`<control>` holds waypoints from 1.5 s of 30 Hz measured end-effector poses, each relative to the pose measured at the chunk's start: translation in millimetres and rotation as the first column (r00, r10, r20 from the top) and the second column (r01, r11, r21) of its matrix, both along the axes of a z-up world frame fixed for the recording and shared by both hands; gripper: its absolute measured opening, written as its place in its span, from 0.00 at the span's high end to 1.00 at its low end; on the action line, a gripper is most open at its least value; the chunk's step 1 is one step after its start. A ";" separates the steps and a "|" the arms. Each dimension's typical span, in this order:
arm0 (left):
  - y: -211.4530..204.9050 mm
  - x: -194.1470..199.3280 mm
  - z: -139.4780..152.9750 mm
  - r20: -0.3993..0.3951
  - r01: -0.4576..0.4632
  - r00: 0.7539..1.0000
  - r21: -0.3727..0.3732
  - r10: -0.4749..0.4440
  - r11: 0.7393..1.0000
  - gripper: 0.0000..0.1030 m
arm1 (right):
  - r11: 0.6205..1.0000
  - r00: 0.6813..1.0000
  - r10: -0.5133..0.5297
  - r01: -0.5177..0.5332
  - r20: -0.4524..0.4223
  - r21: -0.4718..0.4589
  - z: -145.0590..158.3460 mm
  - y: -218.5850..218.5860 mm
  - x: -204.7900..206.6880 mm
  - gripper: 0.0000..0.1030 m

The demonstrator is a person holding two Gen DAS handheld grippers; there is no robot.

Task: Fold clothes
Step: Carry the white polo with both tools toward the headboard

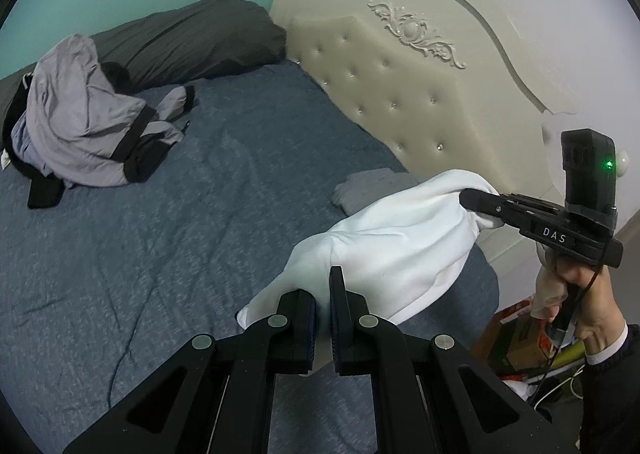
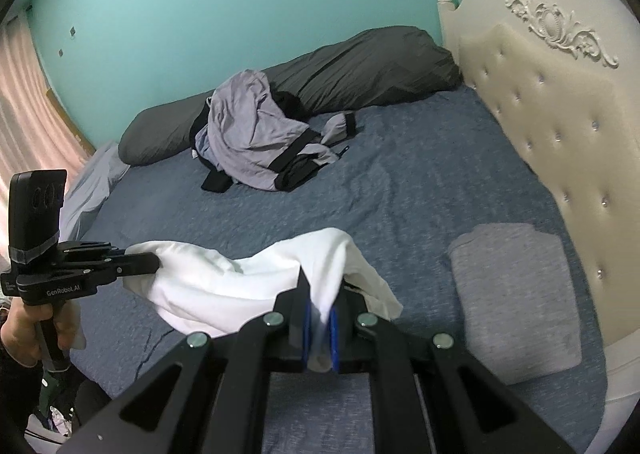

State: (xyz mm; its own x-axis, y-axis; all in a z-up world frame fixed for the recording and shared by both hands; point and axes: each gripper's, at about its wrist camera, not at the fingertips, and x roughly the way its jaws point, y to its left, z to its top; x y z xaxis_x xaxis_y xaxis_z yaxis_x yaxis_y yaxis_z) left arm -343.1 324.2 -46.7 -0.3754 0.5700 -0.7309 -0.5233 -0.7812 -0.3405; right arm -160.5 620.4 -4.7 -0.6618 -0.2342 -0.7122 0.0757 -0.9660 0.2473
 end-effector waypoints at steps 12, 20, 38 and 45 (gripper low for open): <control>48.1 -14.7 12.9 -0.011 0.027 1.000 0.008 -0.027 1.000 0.94 | 0.999 0.999 -0.036 0.036 -0.010 0.007 14.2 48.3 -5.8 0.94; 74.6 -29.0 20.6 -0.023 0.032 0.999 0.003 -0.032 0.999 0.94 | 0.999 0.998 -0.051 0.051 -0.021 0.011 21.4 78.8 -12.8 0.94; 130.7 -60.1 52.8 -0.084 0.042 0.996 0.003 -0.042 0.999 0.94 | 0.997 0.994 -0.076 0.078 -0.084 0.021 57.2 144.2 -36.2 0.94; 156.7 -75.0 66.3 -0.099 0.050 0.994 0.000 -0.049 0.999 0.94 | 0.995 0.990 -0.097 0.100 -0.104 0.030 70.5 165.5 -48.9 0.94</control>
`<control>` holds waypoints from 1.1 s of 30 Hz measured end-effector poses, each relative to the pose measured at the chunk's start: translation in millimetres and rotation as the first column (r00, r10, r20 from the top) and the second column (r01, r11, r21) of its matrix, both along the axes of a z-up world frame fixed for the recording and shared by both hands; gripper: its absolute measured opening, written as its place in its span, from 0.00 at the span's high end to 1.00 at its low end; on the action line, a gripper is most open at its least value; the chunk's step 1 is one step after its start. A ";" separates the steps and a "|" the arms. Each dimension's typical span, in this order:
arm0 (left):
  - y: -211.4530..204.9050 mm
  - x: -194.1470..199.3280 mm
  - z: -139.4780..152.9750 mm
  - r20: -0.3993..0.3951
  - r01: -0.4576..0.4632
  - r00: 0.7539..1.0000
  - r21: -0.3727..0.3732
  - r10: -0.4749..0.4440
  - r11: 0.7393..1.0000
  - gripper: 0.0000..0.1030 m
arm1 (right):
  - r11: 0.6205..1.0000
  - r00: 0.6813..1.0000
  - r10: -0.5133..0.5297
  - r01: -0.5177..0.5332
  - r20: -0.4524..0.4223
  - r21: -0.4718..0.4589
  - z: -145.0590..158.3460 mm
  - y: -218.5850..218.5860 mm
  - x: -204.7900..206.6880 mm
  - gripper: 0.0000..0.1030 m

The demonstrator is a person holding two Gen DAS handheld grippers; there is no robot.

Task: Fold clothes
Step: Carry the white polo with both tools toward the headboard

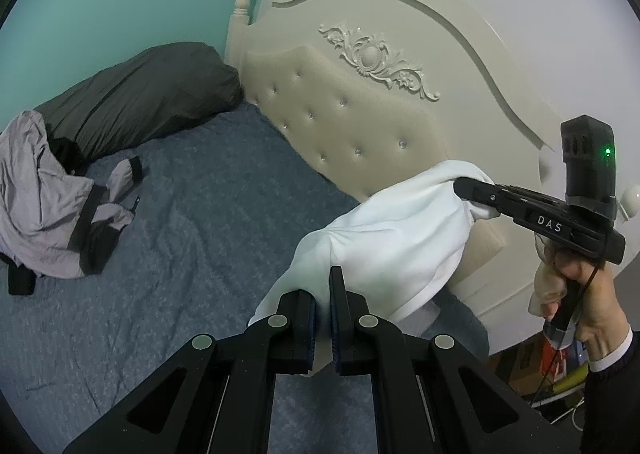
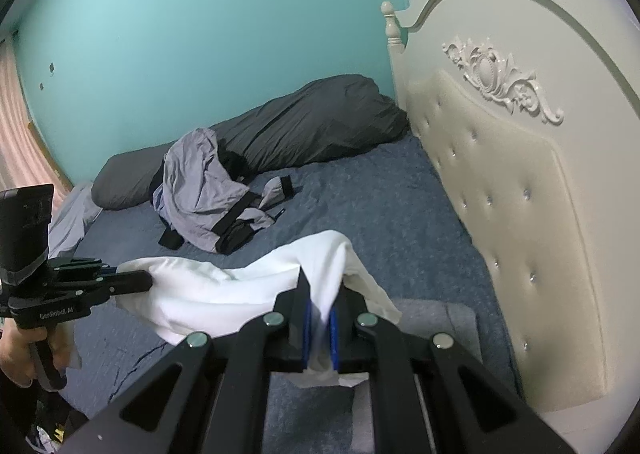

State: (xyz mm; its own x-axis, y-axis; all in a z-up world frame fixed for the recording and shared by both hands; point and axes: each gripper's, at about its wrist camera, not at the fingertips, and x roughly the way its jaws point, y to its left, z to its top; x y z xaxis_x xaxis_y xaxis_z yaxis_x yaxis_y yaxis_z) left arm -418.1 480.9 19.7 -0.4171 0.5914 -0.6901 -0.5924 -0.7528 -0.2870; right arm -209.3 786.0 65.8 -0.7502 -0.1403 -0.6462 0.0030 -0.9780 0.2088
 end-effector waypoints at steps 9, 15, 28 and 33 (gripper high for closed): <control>34.5 -30.5 -7.1 0.011 0.013 1.000 -0.007 -0.013 1.000 0.94 | 0.999 0.999 -0.042 0.042 -0.003 0.013 -1.6 34.7 -29.8 0.94; 55.5 -51.1 -11.8 0.011 0.019 1.000 -0.011 -0.019 1.000 0.94 | 0.997 0.997 -0.071 0.071 -0.004 0.014 -10.6 58.9 -53.0 0.94; 91.9 -87.6 -11.0 -0.029 0.015 0.999 -0.031 -0.016 0.999 0.94 | 0.993 0.993 -0.112 0.113 -0.035 0.015 -15.3 94.8 -95.9 0.94; 102.8 -101.3 -13.1 -0.039 0.012 0.999 -0.038 -0.014 0.999 0.94 | 0.991 0.990 -0.133 0.133 -0.048 0.003 -20.7 108.1 -109.7 0.94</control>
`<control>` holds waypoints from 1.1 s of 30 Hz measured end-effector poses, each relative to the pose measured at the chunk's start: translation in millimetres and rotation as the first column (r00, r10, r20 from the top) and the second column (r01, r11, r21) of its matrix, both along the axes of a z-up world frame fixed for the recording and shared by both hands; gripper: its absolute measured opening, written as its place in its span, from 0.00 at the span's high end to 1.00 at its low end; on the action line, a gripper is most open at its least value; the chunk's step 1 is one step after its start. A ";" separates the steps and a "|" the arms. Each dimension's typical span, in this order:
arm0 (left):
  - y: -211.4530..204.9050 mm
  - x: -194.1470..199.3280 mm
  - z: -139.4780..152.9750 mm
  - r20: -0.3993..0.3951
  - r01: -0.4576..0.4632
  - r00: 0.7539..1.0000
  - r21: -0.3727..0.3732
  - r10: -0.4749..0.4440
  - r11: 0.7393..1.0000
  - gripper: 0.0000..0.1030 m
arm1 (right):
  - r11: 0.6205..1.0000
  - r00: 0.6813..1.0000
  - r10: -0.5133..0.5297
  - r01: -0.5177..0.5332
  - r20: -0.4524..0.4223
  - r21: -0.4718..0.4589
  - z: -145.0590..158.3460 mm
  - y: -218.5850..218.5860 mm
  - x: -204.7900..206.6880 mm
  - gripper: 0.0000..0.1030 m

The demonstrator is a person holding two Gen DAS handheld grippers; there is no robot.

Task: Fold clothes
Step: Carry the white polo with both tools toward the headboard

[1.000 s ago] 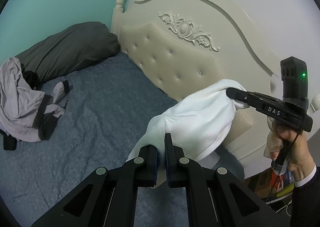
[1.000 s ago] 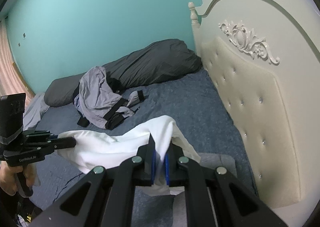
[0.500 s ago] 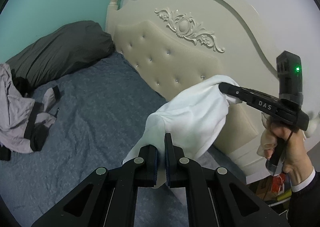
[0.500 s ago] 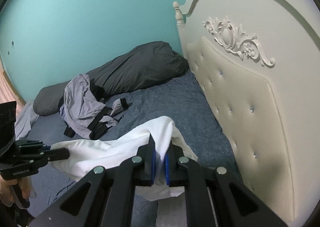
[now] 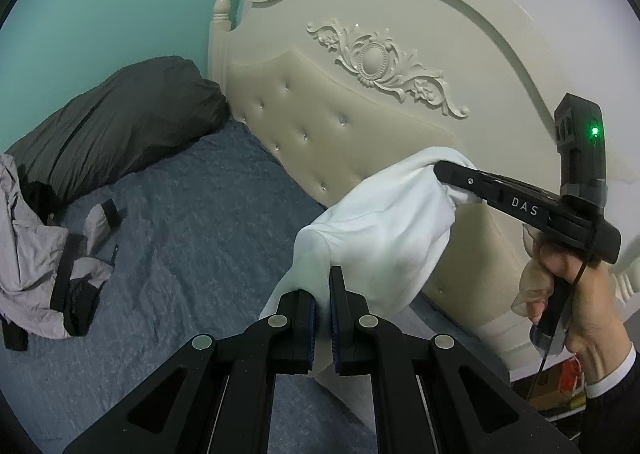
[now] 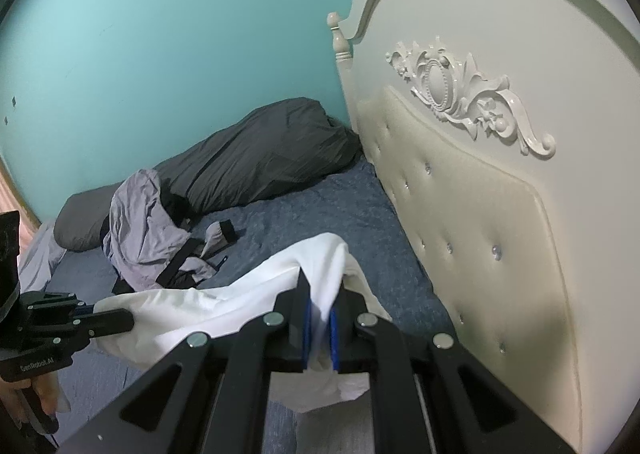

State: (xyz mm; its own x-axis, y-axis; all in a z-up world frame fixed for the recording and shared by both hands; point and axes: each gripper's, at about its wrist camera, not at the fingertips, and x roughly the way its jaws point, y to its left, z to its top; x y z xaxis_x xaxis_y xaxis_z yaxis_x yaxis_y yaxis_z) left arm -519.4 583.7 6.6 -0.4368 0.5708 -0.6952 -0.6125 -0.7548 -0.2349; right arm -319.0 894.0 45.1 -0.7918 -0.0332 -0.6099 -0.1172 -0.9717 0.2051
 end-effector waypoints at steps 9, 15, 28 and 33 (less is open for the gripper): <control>18.5 -18.0 -2.2 -0.012 -0.001 1.000 -0.007 0.001 1.000 0.94 | 1.000 0.999 -0.022 0.022 -0.028 -0.002 -3.7 18.3 -13.8 0.94; 33.9 -24.3 -4.0 -0.018 -0.006 1.000 0.002 0.006 1.000 0.94 | 0.999 0.999 -0.034 0.034 -0.031 0.002 -7.2 29.8 -20.2 0.94; 48.0 40.2 -82.3 0.102 0.084 0.991 -0.020 -0.081 0.996 0.94 | 0.999 0.995 -0.022 0.025 0.094 -0.028 -83.5 50.3 35.1 0.94; 47.6 81.3 -108.9 0.148 0.116 0.983 -0.021 -0.112 0.993 0.94 | 0.999 0.987 -0.004 0.011 0.159 -0.047 -110.7 52.4 70.7 0.94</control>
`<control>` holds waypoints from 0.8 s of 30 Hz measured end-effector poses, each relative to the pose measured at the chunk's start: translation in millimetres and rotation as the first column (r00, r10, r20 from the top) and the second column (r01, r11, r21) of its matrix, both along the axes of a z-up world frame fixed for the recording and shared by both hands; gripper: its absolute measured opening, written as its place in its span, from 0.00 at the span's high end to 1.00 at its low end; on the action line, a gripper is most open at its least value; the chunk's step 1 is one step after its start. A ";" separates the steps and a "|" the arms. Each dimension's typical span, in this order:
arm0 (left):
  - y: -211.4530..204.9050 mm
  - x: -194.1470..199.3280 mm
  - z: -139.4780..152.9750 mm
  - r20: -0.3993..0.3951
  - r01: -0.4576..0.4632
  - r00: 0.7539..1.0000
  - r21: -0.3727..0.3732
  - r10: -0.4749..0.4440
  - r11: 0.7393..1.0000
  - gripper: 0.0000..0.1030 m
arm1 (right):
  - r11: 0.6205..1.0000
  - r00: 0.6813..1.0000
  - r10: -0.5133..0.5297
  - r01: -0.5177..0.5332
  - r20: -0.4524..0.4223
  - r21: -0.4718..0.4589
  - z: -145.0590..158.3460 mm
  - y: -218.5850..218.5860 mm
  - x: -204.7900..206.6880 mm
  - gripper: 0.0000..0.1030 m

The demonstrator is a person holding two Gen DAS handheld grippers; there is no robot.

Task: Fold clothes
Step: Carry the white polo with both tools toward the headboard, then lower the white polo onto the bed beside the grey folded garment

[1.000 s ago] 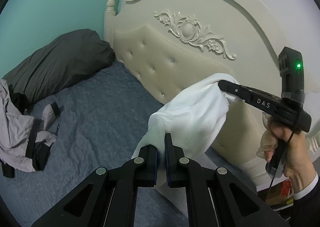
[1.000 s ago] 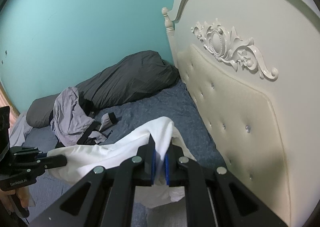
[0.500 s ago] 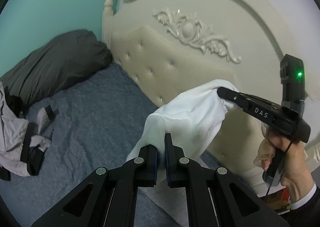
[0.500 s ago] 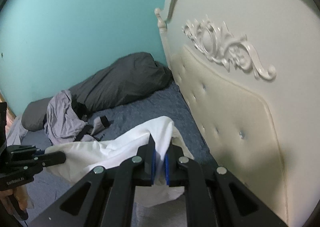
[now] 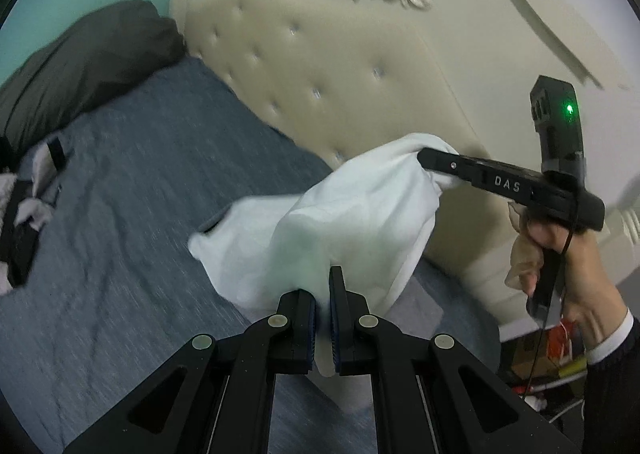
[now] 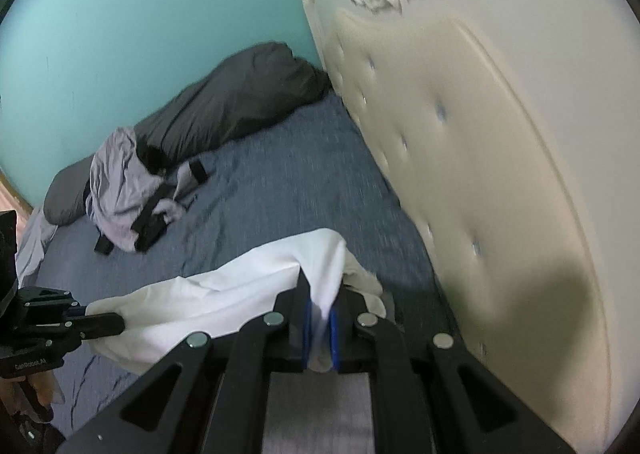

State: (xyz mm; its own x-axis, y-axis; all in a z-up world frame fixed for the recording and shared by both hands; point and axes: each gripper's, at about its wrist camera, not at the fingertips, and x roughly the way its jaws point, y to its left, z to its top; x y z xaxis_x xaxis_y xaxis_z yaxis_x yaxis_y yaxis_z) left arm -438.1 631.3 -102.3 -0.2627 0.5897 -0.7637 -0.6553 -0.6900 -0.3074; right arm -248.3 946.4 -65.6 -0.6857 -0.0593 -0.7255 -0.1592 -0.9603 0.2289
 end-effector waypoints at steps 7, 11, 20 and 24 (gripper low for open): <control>-2.7 46.7 -36.7 0.086 0.006 0.996 0.007 -0.006 1.000 0.94 | 0.999 0.998 0.013 -0.010 0.067 -0.044 -32.5 -0.4 49.2 0.94; -1.9 67.1 -55.5 0.117 0.011 0.993 0.003 -0.011 1.000 0.94 | 0.998 0.995 0.015 -0.010 0.098 -0.056 -45.9 -1.3 68.9 0.94; -7.7 89.0 -87.8 0.167 -0.006 0.986 0.001 0.006 1.000 0.94 | 0.994 0.988 0.014 0.003 0.153 -0.111 -81.3 -1.7 97.2 0.94; -8.6 97.4 -102.6 0.192 -0.010 0.981 0.004 0.009 1.000 0.94 | 0.992 0.984 0.012 0.010 0.177 -0.126 -95.2 -0.8 103.5 0.94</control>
State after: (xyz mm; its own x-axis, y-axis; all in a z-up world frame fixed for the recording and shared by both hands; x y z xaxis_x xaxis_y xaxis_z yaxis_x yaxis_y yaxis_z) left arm -340.7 622.7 -204.9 -0.1165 0.5921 -0.7974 -0.5772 -0.6937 -0.4307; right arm -144.8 945.6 -160.7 -0.5472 -0.1582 -0.8219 -0.2072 -0.9258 0.3162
